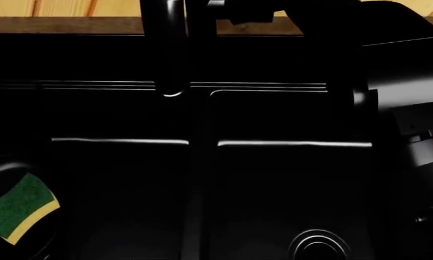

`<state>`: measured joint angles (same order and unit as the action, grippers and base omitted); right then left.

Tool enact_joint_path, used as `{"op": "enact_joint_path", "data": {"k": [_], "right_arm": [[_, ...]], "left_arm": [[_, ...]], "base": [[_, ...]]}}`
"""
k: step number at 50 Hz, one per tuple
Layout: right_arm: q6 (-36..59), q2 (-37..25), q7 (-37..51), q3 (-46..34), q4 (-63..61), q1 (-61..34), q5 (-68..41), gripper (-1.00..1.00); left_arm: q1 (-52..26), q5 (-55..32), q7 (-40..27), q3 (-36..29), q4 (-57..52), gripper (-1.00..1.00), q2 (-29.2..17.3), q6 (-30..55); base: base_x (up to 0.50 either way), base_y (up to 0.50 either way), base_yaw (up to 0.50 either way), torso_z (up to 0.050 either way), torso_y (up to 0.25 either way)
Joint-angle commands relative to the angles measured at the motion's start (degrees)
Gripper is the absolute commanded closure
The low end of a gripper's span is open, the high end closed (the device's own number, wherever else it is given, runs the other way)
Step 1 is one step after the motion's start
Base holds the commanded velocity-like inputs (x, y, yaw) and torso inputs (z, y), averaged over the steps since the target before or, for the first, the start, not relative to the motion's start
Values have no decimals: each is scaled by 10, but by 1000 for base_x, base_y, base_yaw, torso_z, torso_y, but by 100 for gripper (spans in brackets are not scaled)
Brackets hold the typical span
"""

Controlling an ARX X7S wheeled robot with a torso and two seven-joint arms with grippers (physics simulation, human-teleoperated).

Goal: Pick the pan and sponge and place them into the sink. Then turn on the water.

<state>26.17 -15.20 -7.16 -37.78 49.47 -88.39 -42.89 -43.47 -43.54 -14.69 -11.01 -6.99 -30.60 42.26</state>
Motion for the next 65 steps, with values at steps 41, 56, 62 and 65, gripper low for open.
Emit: {"op": "enact_joint_path", "data": {"k": [41,56,62,65], "right_arm": [[30,-43,50,16,-71,17,-16,-100],[39,-66,80,32,-104,27,-27,-100],[40,-67,82,35,-105,30,-30,-100],[37,-64,82,39,-99,32,-33,-100]], "left_arm": [[10,-12,-7,9,9,-100,3,-5],[9,-8,-8,5,9,-100,1,-7],[7,-6,-11,1,9,-100,4,-7],[7,-6,-10,3,9,-100,2,-7]], "base": [[0,0,0,6,-48],[0,0,0,0,-7],[0,0,0,0,-5],[0,0,0,0,-7]]}}
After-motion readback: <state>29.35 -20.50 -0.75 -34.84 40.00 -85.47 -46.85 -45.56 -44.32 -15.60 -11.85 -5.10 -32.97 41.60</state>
